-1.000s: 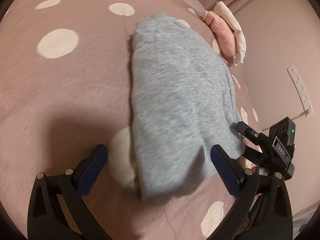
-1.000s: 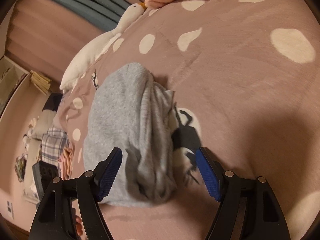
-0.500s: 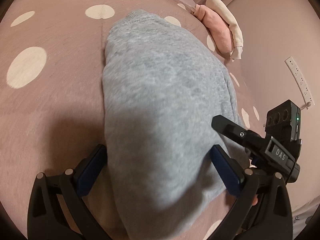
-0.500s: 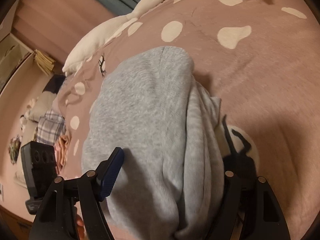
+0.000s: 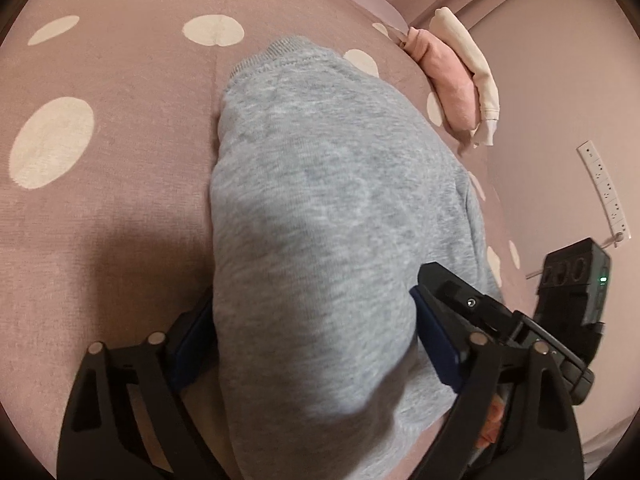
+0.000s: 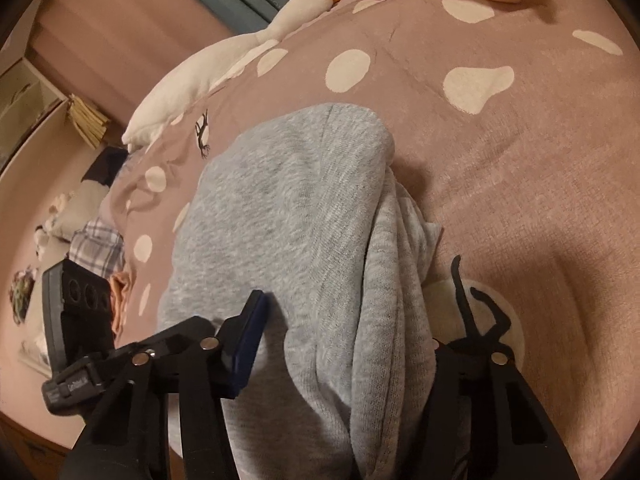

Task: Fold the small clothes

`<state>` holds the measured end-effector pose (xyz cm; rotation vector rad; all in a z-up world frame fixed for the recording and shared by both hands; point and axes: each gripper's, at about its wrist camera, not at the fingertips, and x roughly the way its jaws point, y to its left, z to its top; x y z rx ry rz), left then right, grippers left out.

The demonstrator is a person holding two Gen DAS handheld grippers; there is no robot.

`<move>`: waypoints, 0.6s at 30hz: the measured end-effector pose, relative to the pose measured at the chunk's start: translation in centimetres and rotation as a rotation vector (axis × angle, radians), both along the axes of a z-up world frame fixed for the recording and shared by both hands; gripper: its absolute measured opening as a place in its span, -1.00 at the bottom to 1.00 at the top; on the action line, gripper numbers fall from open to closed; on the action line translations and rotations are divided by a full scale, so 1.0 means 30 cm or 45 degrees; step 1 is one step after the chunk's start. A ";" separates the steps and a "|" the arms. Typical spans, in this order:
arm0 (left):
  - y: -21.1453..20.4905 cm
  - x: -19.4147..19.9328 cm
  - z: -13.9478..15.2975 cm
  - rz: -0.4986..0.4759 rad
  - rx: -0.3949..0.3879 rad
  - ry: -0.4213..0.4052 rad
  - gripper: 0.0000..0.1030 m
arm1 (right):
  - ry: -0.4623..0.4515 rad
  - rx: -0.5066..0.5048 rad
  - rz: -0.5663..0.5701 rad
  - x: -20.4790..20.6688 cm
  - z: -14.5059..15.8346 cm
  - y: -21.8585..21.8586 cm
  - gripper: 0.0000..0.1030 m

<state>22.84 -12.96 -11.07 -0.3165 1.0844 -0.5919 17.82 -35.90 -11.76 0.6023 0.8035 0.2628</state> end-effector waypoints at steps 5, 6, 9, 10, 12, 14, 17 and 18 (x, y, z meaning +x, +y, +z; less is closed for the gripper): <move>0.005 -0.003 0.000 0.030 -0.013 -0.014 0.53 | -0.055 -0.169 0.007 -0.009 0.053 0.054 -0.40; 0.013 -0.007 -0.002 0.035 -0.023 -0.016 0.49 | -0.066 -0.192 0.009 -0.012 0.062 0.063 -0.42; 0.026 -0.020 -0.002 0.037 -0.037 -0.026 0.42 | -0.100 -0.226 0.010 -0.016 0.086 0.075 -0.46; 0.029 -0.023 0.001 0.037 -0.043 -0.027 0.41 | -0.116 -0.238 0.011 -0.019 0.095 0.080 -0.47; 0.038 -0.031 0.007 0.037 -0.054 -0.030 0.38 | -0.139 -0.257 0.012 -0.023 0.108 0.088 -0.48; 0.043 -0.038 0.017 0.036 -0.056 -0.039 0.38 | -0.159 -0.266 0.013 -0.028 0.120 0.096 -0.49; 0.054 -0.051 0.028 0.036 -0.057 -0.055 0.38 | -0.182 -0.258 0.014 -0.036 0.135 0.103 -0.49; 0.054 -0.054 0.031 0.036 -0.055 -0.060 0.38 | -0.185 -0.256 0.016 -0.037 0.138 0.106 -0.49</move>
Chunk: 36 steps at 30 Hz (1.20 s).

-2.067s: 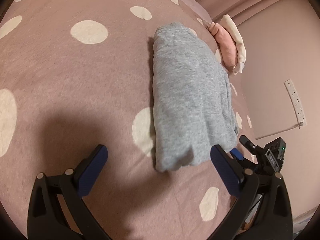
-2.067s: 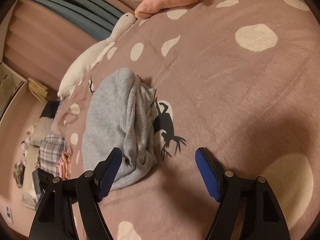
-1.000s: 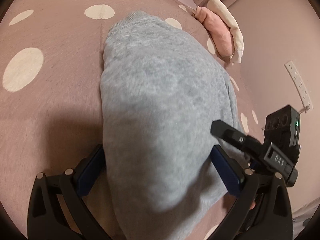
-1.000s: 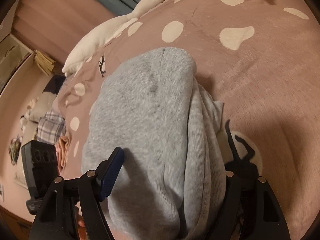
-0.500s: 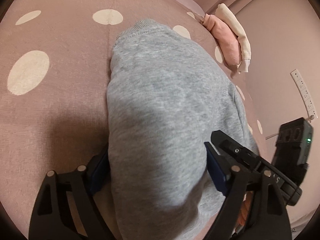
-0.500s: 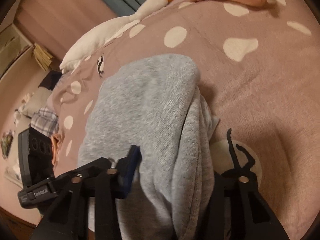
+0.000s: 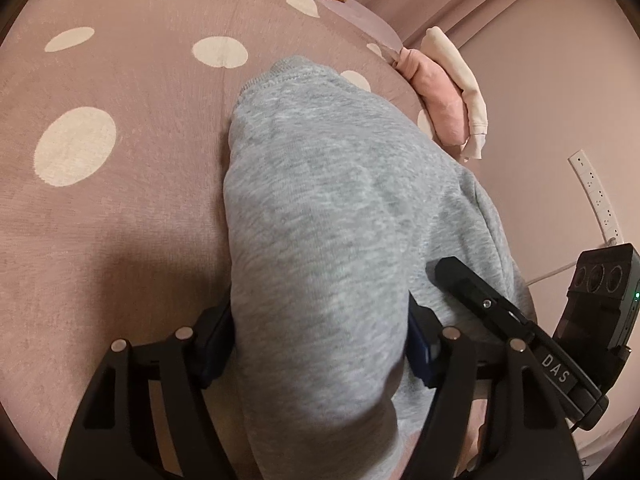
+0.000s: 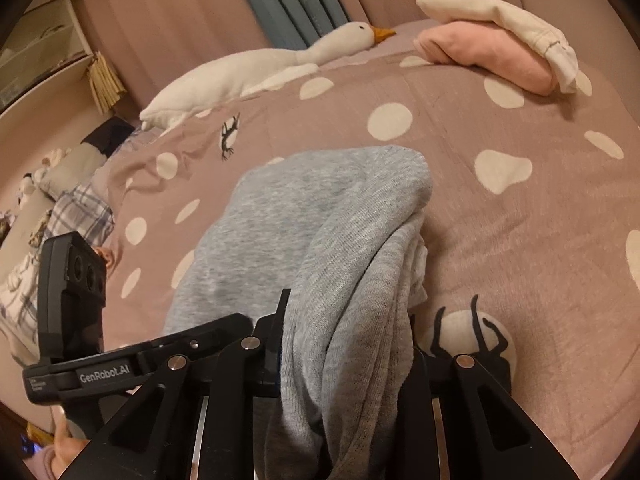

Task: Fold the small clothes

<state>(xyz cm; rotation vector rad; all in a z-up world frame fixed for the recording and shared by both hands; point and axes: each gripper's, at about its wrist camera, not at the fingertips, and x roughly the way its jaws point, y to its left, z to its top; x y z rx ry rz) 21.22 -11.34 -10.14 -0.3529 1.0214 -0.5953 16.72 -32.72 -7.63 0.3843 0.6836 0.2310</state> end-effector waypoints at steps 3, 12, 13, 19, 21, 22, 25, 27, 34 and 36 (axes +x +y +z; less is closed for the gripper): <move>0.012 -0.014 0.010 0.003 0.019 -0.026 0.38 | -0.013 -0.007 0.011 -0.007 0.004 0.013 -0.49; 0.080 -0.051 0.059 0.029 0.072 -0.118 0.39 | -0.079 -0.019 0.052 -0.032 0.039 0.086 -0.49; 0.099 -0.058 0.065 0.038 0.073 -0.126 0.39 | -0.086 -0.015 0.058 -0.031 0.045 0.097 -0.49; 0.188 -0.071 0.100 0.088 0.091 -0.158 0.39 | -0.127 -0.013 0.108 -0.022 0.078 0.179 -0.49; 0.225 -0.080 0.103 0.105 0.093 -0.162 0.39 | -0.131 -0.013 0.126 -0.017 0.085 0.208 -0.49; 0.237 -0.082 0.103 0.111 0.093 -0.162 0.39 | -0.133 -0.013 0.133 -0.015 0.086 0.219 -0.49; 0.279 -0.090 0.101 0.135 0.091 -0.158 0.39 | -0.138 -0.019 0.157 -0.007 0.086 0.263 -0.49; 0.295 -0.094 0.100 0.145 0.092 -0.155 0.39 | -0.138 -0.023 0.168 -0.007 0.082 0.286 -0.49; 0.353 -0.094 0.093 0.172 0.089 -0.146 0.39 | -0.134 -0.038 0.193 -0.003 0.075 0.349 -0.49; 0.365 -0.090 0.091 0.175 0.089 -0.145 0.39 | -0.133 -0.042 0.199 0.000 0.076 0.361 -0.49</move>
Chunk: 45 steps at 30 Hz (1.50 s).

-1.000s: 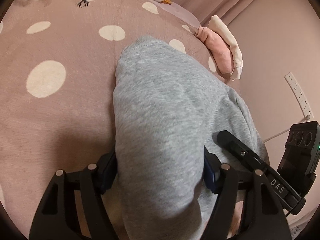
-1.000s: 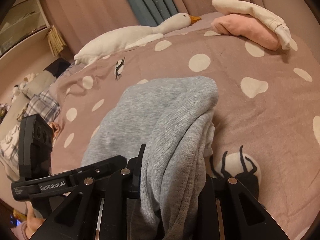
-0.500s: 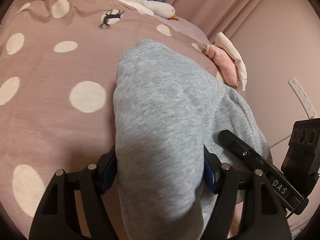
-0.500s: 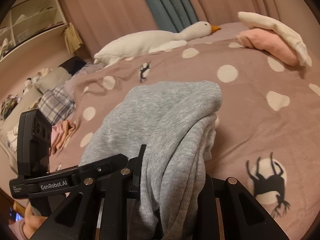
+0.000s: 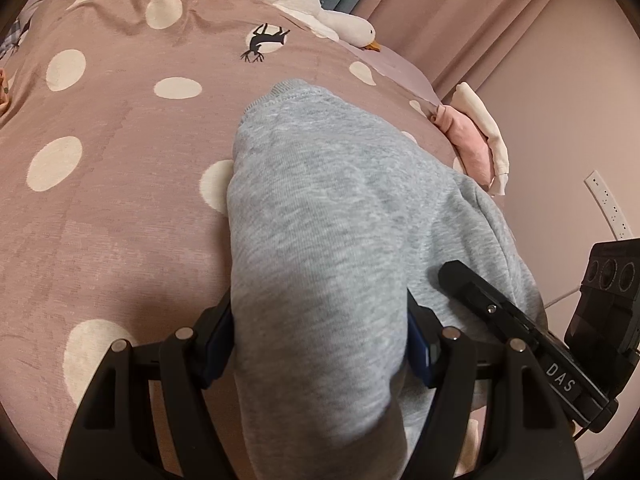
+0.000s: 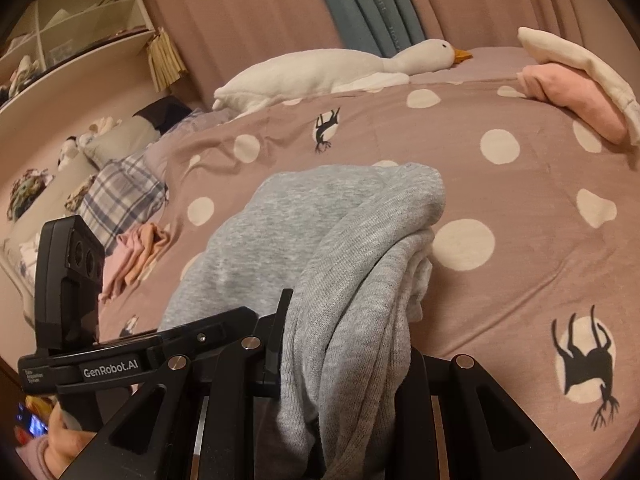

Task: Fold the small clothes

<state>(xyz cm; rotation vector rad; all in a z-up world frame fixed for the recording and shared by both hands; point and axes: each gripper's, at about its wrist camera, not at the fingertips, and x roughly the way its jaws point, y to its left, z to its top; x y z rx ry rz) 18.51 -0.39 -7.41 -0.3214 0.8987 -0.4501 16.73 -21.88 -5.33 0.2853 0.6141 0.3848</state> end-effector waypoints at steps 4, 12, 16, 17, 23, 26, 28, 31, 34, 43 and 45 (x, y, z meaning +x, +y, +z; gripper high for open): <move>0.025 0.009 -0.006 0.009 -0.002 0.004 0.39 | 0.000 -0.009 0.008 0.005 -0.001 0.020 -0.49; 0.056 0.019 -0.025 0.025 0.002 0.018 0.39 | 0.006 -0.035 0.021 0.021 -0.014 0.055 -0.49; 0.067 0.024 -0.033 0.031 -0.001 0.024 0.39 | 0.010 -0.042 0.026 0.025 -0.019 0.068 -0.49; 0.069 0.026 -0.035 0.032 -0.001 0.026 0.39 | 0.011 -0.045 0.027 0.027 -0.020 0.072 -0.49; 0.076 0.032 -0.053 0.034 -0.003 0.048 0.39 | 0.027 -0.060 0.030 0.034 -0.028 0.085 -0.49; 0.079 0.034 -0.067 0.034 0.002 0.065 0.39 | 0.042 -0.064 0.032 0.036 -0.039 0.091 -0.49; 0.077 0.038 -0.072 0.034 0.009 0.071 0.39 | 0.052 -0.070 0.033 0.037 -0.047 0.095 -0.49; 0.072 0.039 -0.081 0.032 0.028 0.074 0.39 | 0.064 -0.097 0.036 0.041 -0.056 0.102 -0.49; 0.069 0.040 -0.088 0.029 0.042 0.073 0.40 | 0.070 -0.125 0.035 0.038 -0.065 0.106 -0.49; 0.066 0.055 -0.101 0.017 0.066 0.092 0.43 | 0.107 -0.167 0.026 0.049 -0.080 0.112 -0.49; 0.064 0.054 -0.103 0.017 0.074 0.093 0.46 | 0.120 -0.168 0.022 0.053 -0.085 0.110 -0.49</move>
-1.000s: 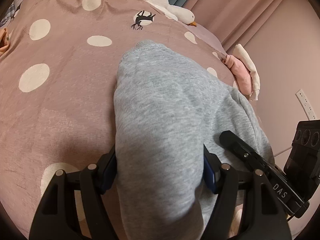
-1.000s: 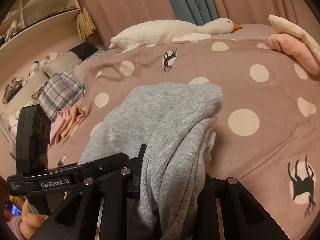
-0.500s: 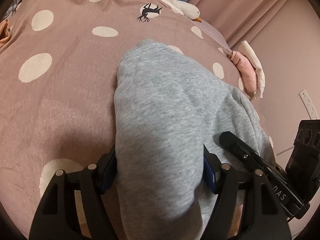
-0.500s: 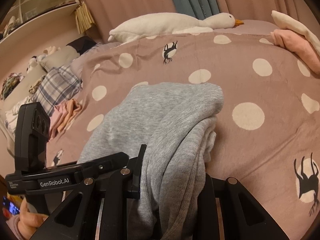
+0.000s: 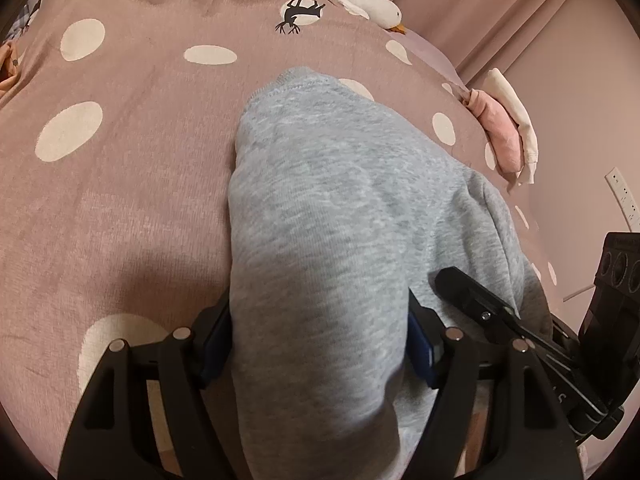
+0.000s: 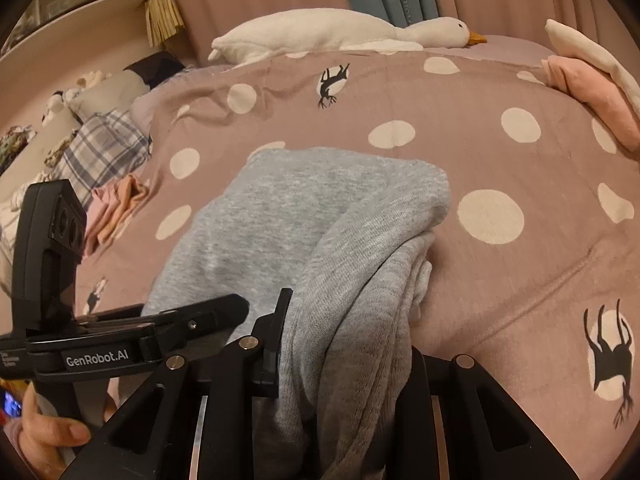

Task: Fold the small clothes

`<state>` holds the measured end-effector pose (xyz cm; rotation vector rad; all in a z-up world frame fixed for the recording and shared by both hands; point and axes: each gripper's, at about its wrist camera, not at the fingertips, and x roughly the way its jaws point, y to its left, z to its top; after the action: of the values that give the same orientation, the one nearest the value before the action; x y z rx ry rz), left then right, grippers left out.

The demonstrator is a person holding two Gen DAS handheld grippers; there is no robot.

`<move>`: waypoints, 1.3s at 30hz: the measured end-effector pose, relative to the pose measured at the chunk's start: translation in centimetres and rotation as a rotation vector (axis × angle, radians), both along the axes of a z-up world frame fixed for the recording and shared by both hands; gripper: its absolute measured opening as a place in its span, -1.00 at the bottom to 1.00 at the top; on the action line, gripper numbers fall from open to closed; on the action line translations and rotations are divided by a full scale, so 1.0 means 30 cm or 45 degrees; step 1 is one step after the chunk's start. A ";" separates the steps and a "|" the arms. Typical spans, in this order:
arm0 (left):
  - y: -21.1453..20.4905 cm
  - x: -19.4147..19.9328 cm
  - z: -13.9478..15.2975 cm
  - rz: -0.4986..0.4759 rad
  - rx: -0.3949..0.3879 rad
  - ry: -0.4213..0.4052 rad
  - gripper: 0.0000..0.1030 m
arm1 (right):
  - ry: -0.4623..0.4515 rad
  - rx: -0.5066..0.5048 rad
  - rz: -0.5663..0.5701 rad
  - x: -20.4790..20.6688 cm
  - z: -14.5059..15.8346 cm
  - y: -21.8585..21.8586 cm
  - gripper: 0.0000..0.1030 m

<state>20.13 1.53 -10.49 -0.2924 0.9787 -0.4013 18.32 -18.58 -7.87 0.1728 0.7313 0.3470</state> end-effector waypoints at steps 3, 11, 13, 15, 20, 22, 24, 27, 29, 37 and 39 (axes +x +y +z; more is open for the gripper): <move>-0.002 0.002 -0.002 -0.001 0.008 0.002 0.48 | 0.027 0.007 -0.017 0.001 -0.015 -0.009 -0.49; -0.005 -0.005 -0.013 -0.011 0.027 0.007 0.53 | 0.071 0.072 -0.042 -0.003 -0.048 -0.042 -0.49; -0.004 -0.005 -0.015 -0.011 0.027 0.009 0.54 | 0.079 0.088 -0.045 -0.004 -0.052 -0.047 -0.49; -0.006 -0.007 -0.015 -0.010 0.028 0.010 0.54 | 0.085 0.096 -0.045 -0.005 -0.054 -0.050 -0.48; -0.006 -0.009 -0.021 -0.013 0.030 0.014 0.57 | 0.106 0.124 -0.055 -0.003 -0.064 -0.061 -0.43; -0.006 -0.012 -0.024 -0.015 0.030 0.017 0.58 | 0.115 0.140 -0.063 0.001 -0.068 -0.070 -0.36; -0.008 -0.015 -0.024 -0.016 0.034 0.017 0.61 | 0.126 0.160 -0.073 0.002 -0.074 -0.080 -0.30; -0.009 -0.022 -0.023 -0.016 0.050 0.017 0.66 | 0.140 0.180 -0.095 -0.002 -0.084 -0.094 -0.13; -0.009 -0.027 -0.022 -0.014 0.064 0.018 0.70 | 0.151 0.197 -0.102 -0.004 -0.088 -0.104 -0.07; 0.003 -0.051 -0.022 0.001 0.119 0.016 0.89 | 0.170 0.215 -0.110 -0.029 -0.094 -0.122 0.01; 0.007 -0.059 -0.024 0.000 0.130 0.016 0.94 | 0.175 0.213 -0.109 -0.032 -0.093 -0.124 0.02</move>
<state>18.34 1.73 -11.22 -0.2029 1.0084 -0.3484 17.35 -22.30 -10.67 0.3882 0.8278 0.3164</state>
